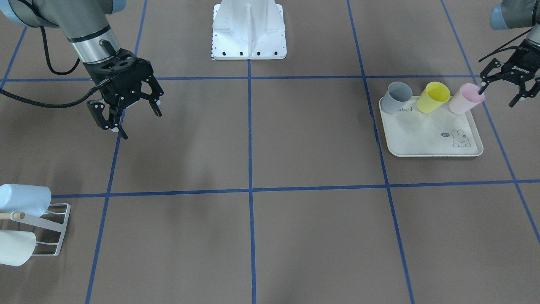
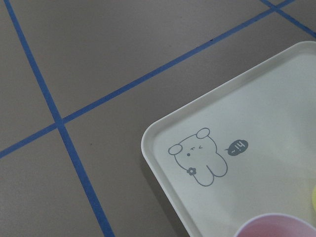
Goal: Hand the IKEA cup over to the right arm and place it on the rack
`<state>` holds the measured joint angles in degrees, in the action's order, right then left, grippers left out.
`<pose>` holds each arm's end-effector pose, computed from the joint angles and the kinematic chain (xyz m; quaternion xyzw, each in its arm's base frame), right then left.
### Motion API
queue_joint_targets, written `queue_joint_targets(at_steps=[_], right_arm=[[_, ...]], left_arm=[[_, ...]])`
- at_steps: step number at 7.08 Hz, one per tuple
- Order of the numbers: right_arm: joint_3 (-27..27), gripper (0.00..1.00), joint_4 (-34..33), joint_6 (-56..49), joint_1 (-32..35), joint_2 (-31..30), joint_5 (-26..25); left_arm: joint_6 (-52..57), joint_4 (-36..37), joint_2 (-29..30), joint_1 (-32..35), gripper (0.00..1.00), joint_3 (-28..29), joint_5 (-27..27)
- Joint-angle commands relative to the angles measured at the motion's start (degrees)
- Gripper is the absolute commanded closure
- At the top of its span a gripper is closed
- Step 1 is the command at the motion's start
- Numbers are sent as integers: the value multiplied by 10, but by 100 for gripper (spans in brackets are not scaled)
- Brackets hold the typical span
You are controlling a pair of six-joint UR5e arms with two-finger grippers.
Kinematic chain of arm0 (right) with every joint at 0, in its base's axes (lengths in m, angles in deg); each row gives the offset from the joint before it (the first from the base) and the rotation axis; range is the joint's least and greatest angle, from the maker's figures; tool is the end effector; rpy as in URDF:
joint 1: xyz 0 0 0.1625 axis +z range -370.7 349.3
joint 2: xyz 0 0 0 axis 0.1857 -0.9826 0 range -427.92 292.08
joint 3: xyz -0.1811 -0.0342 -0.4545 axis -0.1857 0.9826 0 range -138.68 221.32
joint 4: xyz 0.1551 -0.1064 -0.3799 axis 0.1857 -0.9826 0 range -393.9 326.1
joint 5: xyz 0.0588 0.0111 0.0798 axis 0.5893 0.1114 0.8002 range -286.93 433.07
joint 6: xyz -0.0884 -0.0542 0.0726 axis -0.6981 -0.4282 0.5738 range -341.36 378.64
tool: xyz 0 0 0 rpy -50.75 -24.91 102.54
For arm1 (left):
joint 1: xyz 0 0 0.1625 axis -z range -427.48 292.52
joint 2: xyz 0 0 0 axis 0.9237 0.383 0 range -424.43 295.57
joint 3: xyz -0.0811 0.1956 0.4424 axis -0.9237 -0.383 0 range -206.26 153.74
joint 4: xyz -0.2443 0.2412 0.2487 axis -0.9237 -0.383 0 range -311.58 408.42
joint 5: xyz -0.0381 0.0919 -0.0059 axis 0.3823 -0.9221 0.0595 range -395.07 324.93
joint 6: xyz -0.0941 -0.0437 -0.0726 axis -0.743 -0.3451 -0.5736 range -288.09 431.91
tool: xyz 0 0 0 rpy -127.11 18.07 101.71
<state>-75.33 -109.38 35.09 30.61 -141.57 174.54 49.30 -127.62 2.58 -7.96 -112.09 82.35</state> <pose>-0.3722 -0.4711 0.3411 0.3564 -0.3316 -0.2883 0.8245 0.0947 -0.3088 0.7705 0.3349 0.3980 0.1742 0.8361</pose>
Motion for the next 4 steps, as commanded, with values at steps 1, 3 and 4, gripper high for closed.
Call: queue_joint_targets(at_steps=[1,3,4], right_arm=[[0,1,0,-5,1,-2,-2],[2,1,1,-6,1,-2,-3],[3,1,0,-6,1,-1,-3]], left_arm=[[0,-1,0,-13,4,1,3],[-2,-4,1,-14,64,3,3],[0,-4,2,-15,67,3,17]])
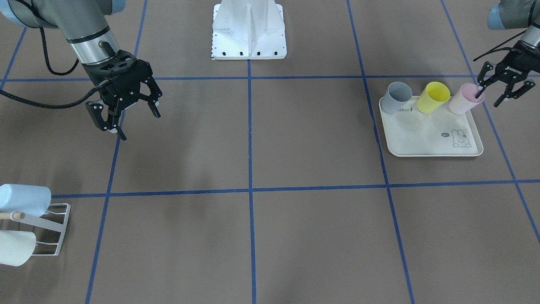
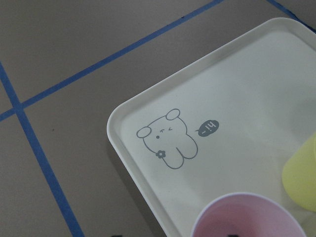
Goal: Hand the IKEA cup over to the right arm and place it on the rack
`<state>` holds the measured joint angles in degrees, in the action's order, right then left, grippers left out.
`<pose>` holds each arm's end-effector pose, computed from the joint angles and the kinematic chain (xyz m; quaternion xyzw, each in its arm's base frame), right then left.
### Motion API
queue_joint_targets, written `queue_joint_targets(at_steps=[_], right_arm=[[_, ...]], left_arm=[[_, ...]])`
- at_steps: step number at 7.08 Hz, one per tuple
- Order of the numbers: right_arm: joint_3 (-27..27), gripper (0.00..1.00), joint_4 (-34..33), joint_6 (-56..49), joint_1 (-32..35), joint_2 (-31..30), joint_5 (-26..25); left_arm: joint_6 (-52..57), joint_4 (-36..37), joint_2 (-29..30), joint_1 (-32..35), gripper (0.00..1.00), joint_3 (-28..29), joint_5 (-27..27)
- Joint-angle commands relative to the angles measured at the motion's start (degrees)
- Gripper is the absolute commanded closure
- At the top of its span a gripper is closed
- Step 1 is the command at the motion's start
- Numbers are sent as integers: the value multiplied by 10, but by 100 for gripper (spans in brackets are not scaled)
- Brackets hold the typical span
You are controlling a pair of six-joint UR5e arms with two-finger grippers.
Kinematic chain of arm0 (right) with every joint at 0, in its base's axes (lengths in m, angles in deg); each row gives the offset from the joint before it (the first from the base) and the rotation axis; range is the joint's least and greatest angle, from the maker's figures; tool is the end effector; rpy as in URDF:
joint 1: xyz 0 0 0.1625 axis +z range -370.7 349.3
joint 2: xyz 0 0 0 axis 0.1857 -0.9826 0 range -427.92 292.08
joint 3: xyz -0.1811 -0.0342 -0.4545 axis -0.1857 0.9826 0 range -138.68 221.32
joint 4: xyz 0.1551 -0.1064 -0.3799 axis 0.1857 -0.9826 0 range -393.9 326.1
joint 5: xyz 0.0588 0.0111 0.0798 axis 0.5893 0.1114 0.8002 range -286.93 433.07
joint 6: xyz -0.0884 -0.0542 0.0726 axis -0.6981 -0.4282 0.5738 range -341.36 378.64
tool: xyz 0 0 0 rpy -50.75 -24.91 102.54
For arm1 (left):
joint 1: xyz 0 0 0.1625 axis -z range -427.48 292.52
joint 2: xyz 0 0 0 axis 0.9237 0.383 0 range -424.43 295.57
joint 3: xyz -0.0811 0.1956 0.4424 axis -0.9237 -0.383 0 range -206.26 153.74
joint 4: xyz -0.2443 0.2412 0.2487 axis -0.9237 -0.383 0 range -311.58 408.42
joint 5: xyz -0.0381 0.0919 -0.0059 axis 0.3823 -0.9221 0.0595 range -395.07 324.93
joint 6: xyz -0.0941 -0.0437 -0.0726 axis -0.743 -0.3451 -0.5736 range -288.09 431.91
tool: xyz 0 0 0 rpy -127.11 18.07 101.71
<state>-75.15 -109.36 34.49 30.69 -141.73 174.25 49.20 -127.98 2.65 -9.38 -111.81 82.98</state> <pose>-0.3715 -0.4725 0.3442 0.3575 -0.3265 -0.2911 0.8251 0.1030 -0.3051 0.7713 0.3279 0.4066 0.1866 0.8320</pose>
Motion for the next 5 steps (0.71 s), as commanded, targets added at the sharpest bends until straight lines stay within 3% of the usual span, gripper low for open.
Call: queue_joint_targets(at_steps=[1,3,4,5], right_arm=[[1,1,0,-1,0,1,0],[1,1,0,-2,0,0,-1],[1,1,0,-2,0,1,-1],[1,1,0,-2,0,1,-1]], left_arm=[[3,-1,2,-4,67,0,11],[4,-1,2,-4,67,0,12],[4,-1,3,-4,73,-1,20],[4,-3,3,-4,97,-1,26]])
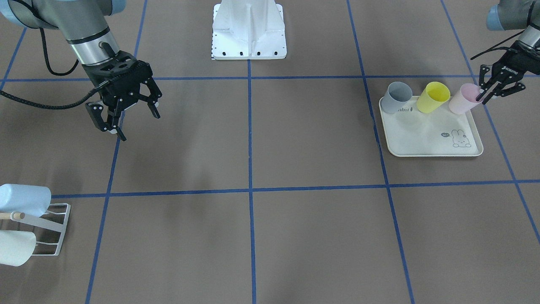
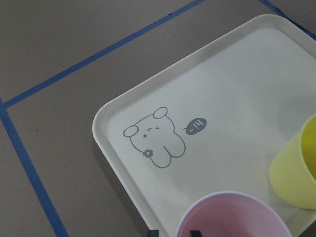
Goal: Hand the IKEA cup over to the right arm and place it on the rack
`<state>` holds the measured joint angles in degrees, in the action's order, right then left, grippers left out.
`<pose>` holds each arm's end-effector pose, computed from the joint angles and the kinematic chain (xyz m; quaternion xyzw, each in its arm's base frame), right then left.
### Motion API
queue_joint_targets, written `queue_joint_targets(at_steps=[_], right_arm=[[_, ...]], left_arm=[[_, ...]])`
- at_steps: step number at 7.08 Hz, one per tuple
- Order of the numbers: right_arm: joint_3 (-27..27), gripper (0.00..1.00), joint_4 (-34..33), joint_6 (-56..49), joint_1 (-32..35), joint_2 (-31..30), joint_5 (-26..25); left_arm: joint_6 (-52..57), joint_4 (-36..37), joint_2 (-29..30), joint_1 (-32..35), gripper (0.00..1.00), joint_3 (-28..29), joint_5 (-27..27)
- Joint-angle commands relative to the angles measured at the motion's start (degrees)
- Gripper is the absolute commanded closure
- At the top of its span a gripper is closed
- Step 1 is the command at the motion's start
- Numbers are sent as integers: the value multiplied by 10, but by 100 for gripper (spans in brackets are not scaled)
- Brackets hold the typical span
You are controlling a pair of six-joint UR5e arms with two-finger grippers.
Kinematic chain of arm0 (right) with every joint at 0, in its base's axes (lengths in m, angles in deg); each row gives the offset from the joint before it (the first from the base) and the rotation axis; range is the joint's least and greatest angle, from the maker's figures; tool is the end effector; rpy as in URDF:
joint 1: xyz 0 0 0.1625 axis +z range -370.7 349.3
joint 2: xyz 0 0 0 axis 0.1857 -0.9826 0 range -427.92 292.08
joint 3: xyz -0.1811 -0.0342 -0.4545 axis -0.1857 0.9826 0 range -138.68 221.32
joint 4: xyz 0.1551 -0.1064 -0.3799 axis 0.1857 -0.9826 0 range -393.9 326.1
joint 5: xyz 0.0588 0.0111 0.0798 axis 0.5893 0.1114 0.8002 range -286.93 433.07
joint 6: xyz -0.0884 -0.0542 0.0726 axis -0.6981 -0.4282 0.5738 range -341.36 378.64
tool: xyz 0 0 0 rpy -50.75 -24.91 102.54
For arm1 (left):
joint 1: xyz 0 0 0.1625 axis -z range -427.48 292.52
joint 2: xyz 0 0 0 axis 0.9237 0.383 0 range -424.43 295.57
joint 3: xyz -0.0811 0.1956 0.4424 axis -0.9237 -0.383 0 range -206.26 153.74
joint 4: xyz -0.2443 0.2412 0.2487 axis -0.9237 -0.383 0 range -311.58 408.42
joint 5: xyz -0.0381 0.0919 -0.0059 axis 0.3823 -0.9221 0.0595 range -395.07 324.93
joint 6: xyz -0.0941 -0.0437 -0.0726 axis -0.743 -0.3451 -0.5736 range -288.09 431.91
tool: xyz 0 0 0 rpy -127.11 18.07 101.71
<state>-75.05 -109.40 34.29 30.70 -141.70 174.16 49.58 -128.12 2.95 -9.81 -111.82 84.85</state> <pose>-0.3718 -0.4731 0.3448 0.3578 -0.3248 -0.2922 0.8253 0.1091 -0.3035 0.7682 0.3228 0.4191 0.2007 0.8245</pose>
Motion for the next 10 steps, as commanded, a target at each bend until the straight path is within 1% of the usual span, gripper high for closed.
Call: queue_joint_targets(at_steps=[1,2,3,4,5,6,7,9,10], right_arm=[[0,1,0,1,0,0,1],[1,1,0,1,-1,0,1],[4,1,1,1,-1,3,1],[6,1,1,3,-3,8,2],[5,1,3,7,-8,12,3],[4,1,4,9,-17,14,2],[4,1,4,10,-28,23,2],[2,1,4,11,-48,41,1],[2,1,12,30,-61,56,-4]], left_arm=[[0,-10,0,1,100,0,8],[0,-11,1,1,100,-3,17],[1,-11,4,5,100,-5,53],[2,-7,2,29,100,-17,59],[1,1,4,72,100,-27,86],[-1,36,7,97,100,-55,121],[-1,132,23,133,100,-123,134],[-9,389,62,150,100,-298,136],[-69,467,90,151,100,-359,136]])
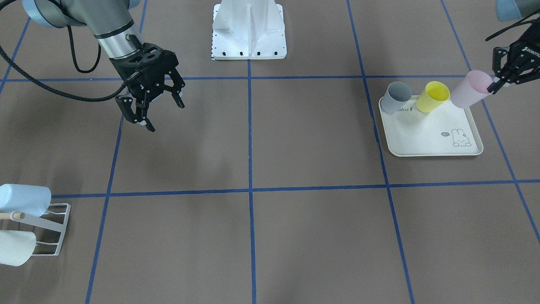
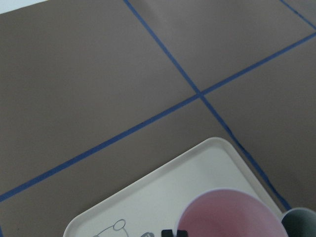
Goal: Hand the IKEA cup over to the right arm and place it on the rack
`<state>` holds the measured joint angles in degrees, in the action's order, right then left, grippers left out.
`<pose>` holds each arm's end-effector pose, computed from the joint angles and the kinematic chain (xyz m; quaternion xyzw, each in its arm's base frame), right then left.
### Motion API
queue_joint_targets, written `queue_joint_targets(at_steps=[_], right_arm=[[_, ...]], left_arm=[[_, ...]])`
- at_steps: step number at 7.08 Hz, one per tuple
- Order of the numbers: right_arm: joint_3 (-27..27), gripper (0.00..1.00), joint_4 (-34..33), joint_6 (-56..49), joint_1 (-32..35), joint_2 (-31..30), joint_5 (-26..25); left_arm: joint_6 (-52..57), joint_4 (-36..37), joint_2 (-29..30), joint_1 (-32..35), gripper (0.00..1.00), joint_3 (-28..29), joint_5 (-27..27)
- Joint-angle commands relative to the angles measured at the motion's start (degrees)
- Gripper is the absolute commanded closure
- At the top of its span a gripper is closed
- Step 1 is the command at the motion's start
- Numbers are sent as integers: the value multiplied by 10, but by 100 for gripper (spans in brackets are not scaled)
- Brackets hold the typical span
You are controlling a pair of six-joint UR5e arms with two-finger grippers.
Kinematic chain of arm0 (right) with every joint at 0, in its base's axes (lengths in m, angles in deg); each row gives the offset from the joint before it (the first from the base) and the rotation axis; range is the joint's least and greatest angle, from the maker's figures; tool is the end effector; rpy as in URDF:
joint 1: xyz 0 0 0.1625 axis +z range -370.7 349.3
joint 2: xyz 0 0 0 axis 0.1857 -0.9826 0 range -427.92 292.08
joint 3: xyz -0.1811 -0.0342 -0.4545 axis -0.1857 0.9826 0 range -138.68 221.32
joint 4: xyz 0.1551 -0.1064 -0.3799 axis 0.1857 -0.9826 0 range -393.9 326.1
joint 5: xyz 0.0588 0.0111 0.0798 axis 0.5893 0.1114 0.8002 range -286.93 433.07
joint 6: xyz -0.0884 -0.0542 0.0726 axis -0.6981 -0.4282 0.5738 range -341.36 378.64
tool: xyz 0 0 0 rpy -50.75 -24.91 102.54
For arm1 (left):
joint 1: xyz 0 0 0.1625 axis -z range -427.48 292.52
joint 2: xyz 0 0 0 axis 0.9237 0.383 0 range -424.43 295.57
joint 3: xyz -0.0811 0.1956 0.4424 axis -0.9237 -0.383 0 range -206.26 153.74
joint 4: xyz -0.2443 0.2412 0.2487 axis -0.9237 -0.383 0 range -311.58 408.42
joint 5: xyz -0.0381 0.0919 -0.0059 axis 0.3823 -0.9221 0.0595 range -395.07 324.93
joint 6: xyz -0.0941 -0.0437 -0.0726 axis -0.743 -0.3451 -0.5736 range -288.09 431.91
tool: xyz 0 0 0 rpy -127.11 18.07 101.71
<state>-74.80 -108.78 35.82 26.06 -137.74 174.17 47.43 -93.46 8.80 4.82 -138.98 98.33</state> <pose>-0.4187 -0.4488 0.3037 0.3675 -0.3611 -0.3118 0.7984 0.0744 -0.3853 0.5550 0.3026 0.4636 0.1303 0.8225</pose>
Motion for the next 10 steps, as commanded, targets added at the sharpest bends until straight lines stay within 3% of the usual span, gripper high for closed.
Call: queue_joint_targets(at_steps=[1,3,5,7,10], right_arm=[[7,1,64,34,-40,19,-21],[24,1,184,54,-111,20,-115],[27,1,249,54,-172,25,-197],[60,1,371,48,-198,23,-225],[63,1,412,36,-206,23,-226]], left_arm=[[-174,134,70,4,100,-112,3],[-432,130,176,-14,100,-115,73],[-635,124,277,-125,100,-115,51],[-691,124,333,-243,100,-111,-58],[-692,126,366,-311,100,-98,-117]])
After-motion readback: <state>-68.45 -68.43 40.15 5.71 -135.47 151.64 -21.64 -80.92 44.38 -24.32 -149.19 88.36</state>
